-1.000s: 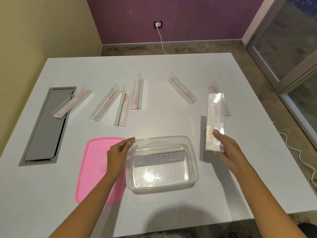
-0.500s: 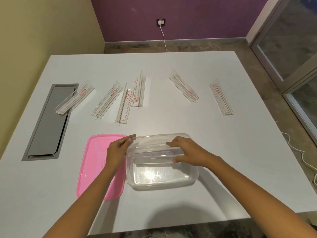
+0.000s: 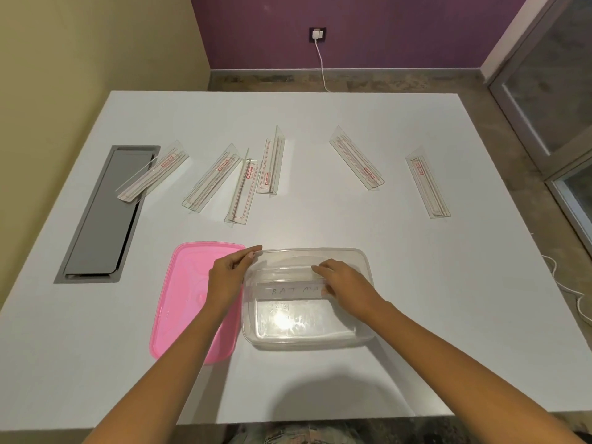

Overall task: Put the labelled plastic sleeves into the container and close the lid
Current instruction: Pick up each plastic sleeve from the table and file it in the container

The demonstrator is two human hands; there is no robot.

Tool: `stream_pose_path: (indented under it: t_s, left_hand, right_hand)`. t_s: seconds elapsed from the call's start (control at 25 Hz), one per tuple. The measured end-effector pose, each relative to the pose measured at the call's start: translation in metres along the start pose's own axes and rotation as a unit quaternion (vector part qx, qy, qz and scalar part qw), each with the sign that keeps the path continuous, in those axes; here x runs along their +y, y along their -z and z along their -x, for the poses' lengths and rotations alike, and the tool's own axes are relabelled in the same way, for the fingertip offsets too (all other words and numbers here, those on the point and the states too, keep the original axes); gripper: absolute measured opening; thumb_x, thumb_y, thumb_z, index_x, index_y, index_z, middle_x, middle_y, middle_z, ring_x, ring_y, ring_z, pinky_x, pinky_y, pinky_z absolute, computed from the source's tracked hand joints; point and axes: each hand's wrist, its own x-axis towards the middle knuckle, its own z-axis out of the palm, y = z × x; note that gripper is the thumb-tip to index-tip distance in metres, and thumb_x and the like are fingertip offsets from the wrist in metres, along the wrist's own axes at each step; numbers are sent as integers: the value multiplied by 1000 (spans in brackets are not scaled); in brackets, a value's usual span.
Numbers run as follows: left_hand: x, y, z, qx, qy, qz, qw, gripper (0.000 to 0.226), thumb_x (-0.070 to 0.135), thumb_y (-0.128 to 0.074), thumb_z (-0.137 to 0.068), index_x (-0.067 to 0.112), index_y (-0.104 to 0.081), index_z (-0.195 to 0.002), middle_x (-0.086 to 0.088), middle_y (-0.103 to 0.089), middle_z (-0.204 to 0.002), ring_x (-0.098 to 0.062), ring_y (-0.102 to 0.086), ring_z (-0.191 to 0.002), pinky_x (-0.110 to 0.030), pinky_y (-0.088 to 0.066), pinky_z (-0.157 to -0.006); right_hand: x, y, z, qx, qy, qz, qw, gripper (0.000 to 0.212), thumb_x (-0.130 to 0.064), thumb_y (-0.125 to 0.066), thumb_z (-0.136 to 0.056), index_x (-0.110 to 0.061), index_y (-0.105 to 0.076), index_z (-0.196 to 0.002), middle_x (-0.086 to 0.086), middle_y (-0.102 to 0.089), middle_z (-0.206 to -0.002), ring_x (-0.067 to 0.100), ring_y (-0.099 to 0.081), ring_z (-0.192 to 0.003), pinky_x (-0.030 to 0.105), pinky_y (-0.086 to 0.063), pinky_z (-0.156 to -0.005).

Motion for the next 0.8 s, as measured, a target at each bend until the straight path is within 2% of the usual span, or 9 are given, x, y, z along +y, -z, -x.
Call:
stream_pose_path:
  t_s: [0.12, 0.2, 0.28, 0.36, 0.44, 0.52, 0.56, 0.68, 0.8]
  left_hand:
    - [3, -1, 1, 3, -3, -2, 1000, 22, 25, -59, -91, 23, -73, -108, 11, -71, -111, -6, -62, -110, -35, -46, -104]
    - [6, -3, 2, 12, -13, -27, 999, 25, 24, -57, -92, 23, -70, -114, 12, -70, -112, -4, -61, -108, -24, -45, -101]
    - [8, -5, 4, 23, -28, -60, 998, 29, 26, -52, -95, 24, -65, -121, 13, -68, -112, 1, -60, -103, -3, -41, -89]
    - [11, -6, 0, 60, -37, -79, 994, 32, 29, -48, -96, 22, -62, -124, 12, -67, -109, 1, -60, -100, 5, -38, -78]
    - [17, -4, -15, 133, -40, -87, 986, 32, 27, -48, -96, 16, -63, -122, 8, -68, -104, -8, -64, -96, -6, -45, -83]
    - [26, -2, -41, 188, -39, -103, 976, 32, 23, -49, -96, 9, -59, -123, -2, -65, -110, -21, -63, -102, -31, -50, -93]
    - [30, -1, -58, 200, -28, -131, 971, 35, 22, -49, -96, 6, -54, -127, -8, -61, -121, -26, -59, -111, -37, -47, -98]
    - [39, 3, -103, 186, 4, -256, 949, 47, 25, -50, -95, 3, -42, -137, -17, -45, -139, -30, -46, -126, -38, -38, -102]
    - [41, 1, -134, 159, 25, -331, 930, 50, 24, -54, -93, 2, -43, -136, -22, -50, -132, -34, -51, -121, -41, -43, -96]
  right_hand:
    - [-3, -1, 3, 9, -6, 7, 1000, 45, -11, -54, -92, -12, -46, -136, 8, -52, -134, 24, -50, -118, 37, -49, -91]
    - [-9, 4, 5, 41, 0, -14, 999, 40, -17, -59, -90, -12, -53, -129, 6, -57, -126, 24, -54, -113, 36, -50, -87]
    - [-19, 16, 2, 121, 20, -36, 992, 27, -18, -61, -89, -11, -63, -116, 6, -65, -110, 25, -60, -100, 36, -54, -77]
    - [-26, 29, -6, 214, 33, -24, 976, 19, -13, -63, -88, -11, -67, -106, 5, -68, -98, 24, -61, -92, 31, -54, -71]
    - [-28, 38, -20, 224, 10, -32, 974, 22, -15, -65, -87, -13, -66, -108, 4, -67, -100, 24, -59, -96, 28, -49, -76]
    - [-28, 42, -31, 147, -26, -59, 987, 28, -26, -63, -89, -17, -64, -115, 1, -66, -109, 23, -55, -103, 30, -44, -87]
    - [-28, 41, -37, 112, -37, -56, 991, 30, -31, -61, -89, -20, -63, -117, -1, -65, -113, 22, -54, -105, 30, -42, -90]
    - [-29, 33, -44, 86, -35, -16, 996, 25, -27, -54, -94, -26, -63, -117, -5, -64, -115, 20, -54, -105, 31, -42, -88]
    - [-27, 30, -48, 107, -34, -27, 993, 24, -20, -50, -96, -25, -66, -112, -5, -67, -110, 21, -56, -100, 33, -44, -84]
